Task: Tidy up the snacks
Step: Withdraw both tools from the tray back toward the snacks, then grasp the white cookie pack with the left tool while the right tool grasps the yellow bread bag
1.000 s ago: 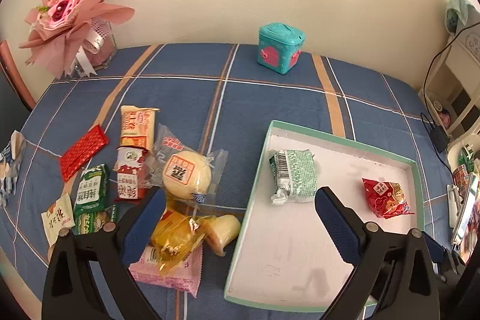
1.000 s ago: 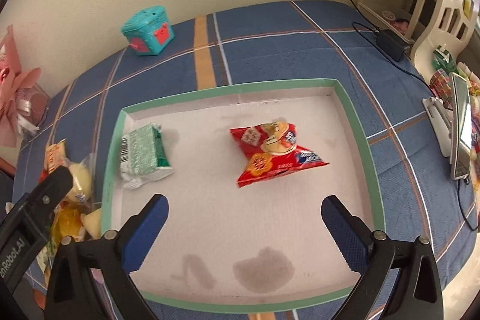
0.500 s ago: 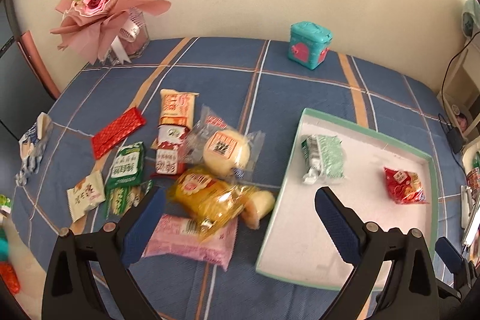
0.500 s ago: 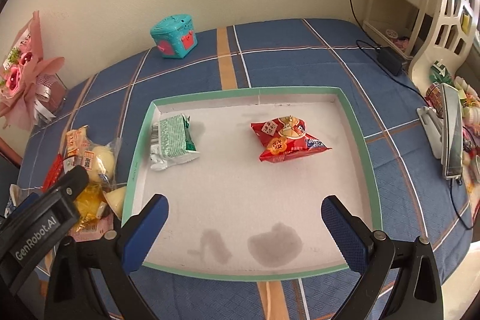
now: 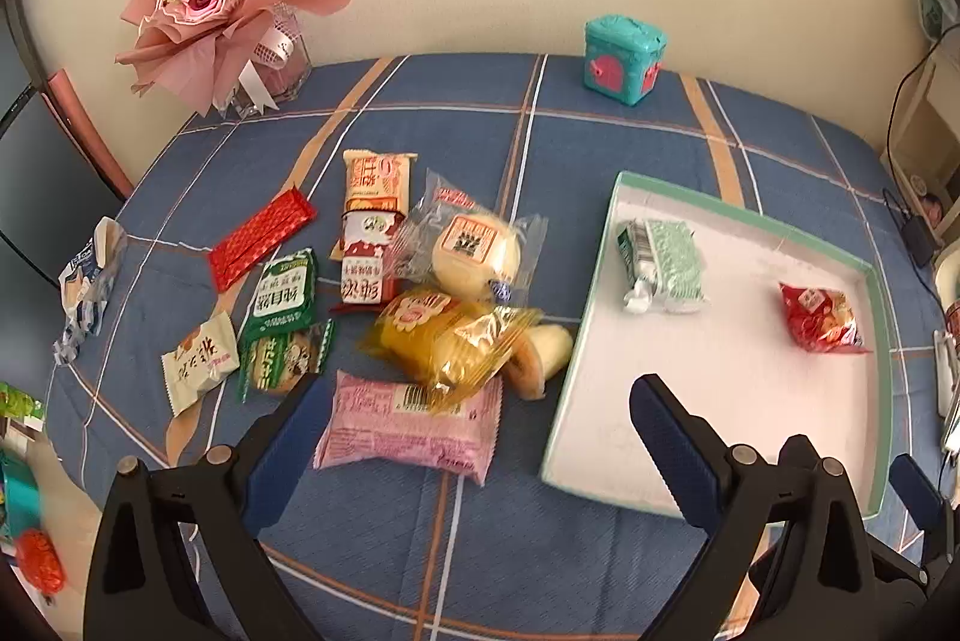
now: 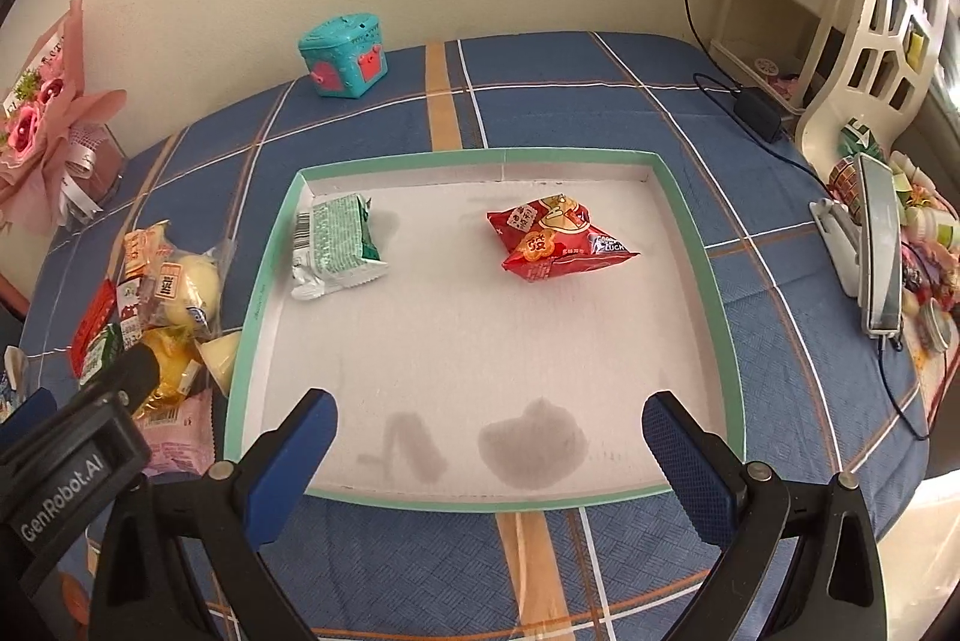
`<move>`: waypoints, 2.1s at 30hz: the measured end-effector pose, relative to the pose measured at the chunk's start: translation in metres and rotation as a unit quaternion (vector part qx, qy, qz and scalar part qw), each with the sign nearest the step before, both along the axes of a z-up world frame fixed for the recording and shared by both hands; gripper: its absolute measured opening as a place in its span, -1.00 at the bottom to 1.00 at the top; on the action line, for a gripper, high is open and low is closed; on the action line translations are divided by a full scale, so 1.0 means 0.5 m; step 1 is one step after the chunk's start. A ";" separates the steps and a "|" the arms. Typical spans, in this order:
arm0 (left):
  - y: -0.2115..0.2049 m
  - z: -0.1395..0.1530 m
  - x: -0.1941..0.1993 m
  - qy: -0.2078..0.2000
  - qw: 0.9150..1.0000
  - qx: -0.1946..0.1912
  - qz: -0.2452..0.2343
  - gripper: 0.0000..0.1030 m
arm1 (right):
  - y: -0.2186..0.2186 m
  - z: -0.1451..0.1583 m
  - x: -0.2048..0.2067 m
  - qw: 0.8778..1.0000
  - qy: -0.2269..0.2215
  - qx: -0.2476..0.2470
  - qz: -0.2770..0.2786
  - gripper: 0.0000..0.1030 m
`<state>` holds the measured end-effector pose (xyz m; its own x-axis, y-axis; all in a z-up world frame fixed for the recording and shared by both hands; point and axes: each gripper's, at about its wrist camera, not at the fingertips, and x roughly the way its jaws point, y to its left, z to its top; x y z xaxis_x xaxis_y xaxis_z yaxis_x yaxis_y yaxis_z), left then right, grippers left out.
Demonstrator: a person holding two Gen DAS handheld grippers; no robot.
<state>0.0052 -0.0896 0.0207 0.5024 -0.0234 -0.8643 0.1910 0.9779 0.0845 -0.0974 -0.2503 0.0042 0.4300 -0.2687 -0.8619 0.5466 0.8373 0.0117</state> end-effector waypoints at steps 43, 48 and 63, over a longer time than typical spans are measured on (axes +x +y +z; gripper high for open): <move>0.419 -0.075 0.180 0.072 0.989 -0.038 0.125 0.94 | 0.243 -0.030 0.205 0.985 0.020 0.082 0.151 0.85; 0.488 -0.119 0.210 0.106 0.982 -0.044 0.152 0.94 | 0.259 -0.044 0.235 0.982 0.022 0.105 0.157 0.77; 0.457 -0.196 0.247 0.134 0.991 0.009 0.021 0.94 | 0.257 -0.089 0.302 0.977 0.031 0.143 0.158 0.58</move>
